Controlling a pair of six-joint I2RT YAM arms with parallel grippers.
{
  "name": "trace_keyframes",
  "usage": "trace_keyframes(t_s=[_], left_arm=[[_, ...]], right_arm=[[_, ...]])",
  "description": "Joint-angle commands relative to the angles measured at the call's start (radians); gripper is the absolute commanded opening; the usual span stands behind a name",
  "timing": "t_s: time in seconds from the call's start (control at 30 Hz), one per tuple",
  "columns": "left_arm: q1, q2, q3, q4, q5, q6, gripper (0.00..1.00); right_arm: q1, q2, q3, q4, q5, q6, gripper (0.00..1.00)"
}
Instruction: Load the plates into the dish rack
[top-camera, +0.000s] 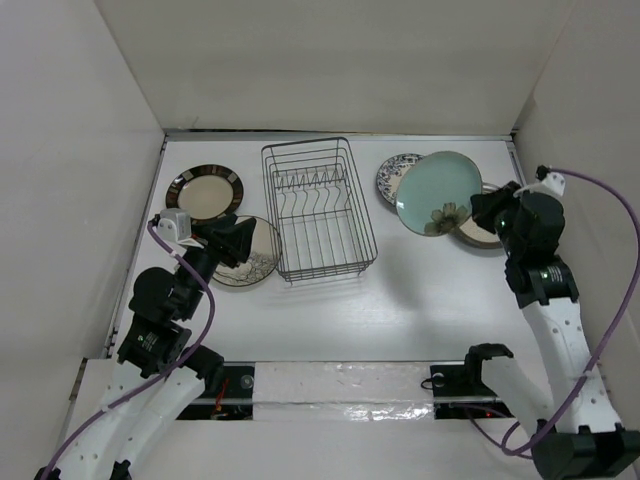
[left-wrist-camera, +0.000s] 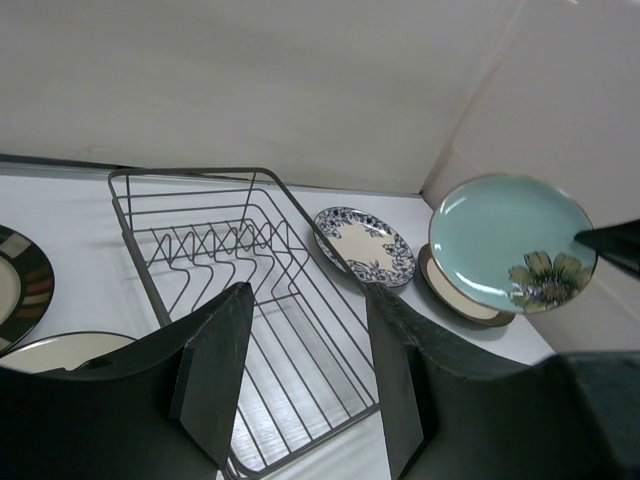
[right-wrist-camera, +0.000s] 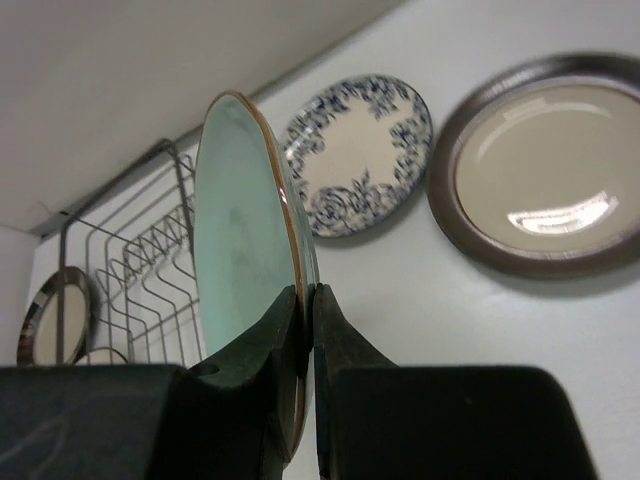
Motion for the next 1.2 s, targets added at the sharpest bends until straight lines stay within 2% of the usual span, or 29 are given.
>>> trace_keyframes(t_s=[0.0, 0.13, 0.23, 0.33, 0.37, 0.53, 0.77, 1.17], left_arm=[[0.004, 0.007, 0.029, 0.039, -0.002, 0.002, 0.46], [0.004, -0.002, 0.026, 0.042, -0.006, 0.003, 0.46], [0.004, 0.001, 0.027, 0.037, -0.005, 0.005, 0.46], [0.004, -0.008, 0.024, 0.045, 0.008, 0.002, 0.46], [0.004, -0.008, 0.023, 0.045, 0.006, 0.002, 0.46], [0.004, -0.005, 0.024, 0.042, 0.006, 0.003, 0.46], [0.004, -0.005, 0.024, 0.042, 0.009, 0.002, 0.46], [0.004, -0.003, 0.023, 0.04, -0.005, 0.002, 0.46]], right_arm=[[0.116, 0.087, 0.183, 0.273, 0.051, -0.024, 0.0], [0.279, 0.342, 0.364, 0.313, 0.183, -0.138, 0.0], [0.325, 0.475, 0.525, 0.31, 0.212, -0.195, 0.0], [0.382, 0.675, 0.688, 0.284, 0.273, -0.256, 0.0], [0.396, 0.676, 0.73, 0.269, 0.295, -0.273, 0.0], [0.451, 0.877, 0.943, 0.204, 0.439, -0.357, 0.0], [0.496, 1.033, 1.072, 0.157, 0.531, -0.423, 0.0], [0.598, 1.19, 1.124, 0.141, 0.694, -0.531, 0.0]])
